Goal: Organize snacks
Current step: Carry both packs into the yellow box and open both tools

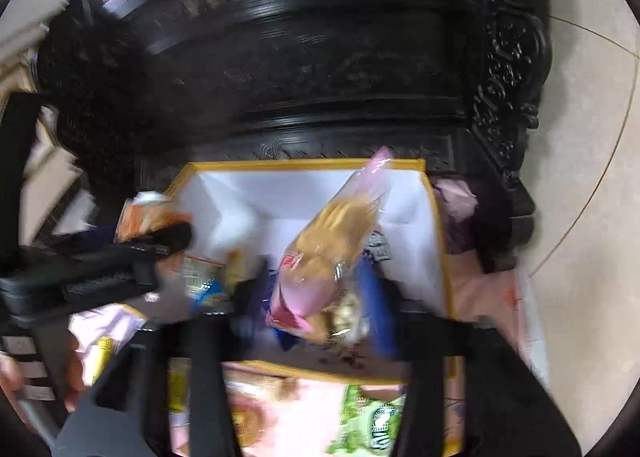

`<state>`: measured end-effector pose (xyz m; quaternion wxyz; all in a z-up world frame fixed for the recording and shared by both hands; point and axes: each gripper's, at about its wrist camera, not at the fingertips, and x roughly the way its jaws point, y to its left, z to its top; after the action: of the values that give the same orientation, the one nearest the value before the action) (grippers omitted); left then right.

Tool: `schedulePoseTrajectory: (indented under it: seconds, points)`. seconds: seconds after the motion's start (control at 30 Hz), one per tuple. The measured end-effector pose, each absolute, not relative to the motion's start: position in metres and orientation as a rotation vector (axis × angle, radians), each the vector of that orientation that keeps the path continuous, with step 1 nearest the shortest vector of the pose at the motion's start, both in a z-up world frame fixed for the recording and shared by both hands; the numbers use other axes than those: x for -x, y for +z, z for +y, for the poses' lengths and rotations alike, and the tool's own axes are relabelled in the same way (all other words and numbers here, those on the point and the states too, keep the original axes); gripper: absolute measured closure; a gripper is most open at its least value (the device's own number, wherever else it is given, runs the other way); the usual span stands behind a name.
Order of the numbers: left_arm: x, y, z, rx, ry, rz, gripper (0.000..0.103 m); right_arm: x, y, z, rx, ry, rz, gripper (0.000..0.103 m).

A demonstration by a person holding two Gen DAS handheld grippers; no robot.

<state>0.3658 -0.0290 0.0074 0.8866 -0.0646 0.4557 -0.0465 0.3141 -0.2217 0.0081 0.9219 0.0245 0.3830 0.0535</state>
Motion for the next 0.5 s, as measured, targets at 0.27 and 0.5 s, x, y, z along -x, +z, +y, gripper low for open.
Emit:
schedulePoseTrajectory:
  seconds: [0.27,0.5]
  points:
    - [-0.336,0.015,0.015,0.182,-0.064,0.905,0.006,-0.275,0.029,-0.25,-0.078,0.137,0.75,0.039]
    - [-0.29,0.01,0.034,0.144,-0.066,0.896,0.006,-0.249,0.025,-0.259,-0.087,0.136,0.765,0.039]
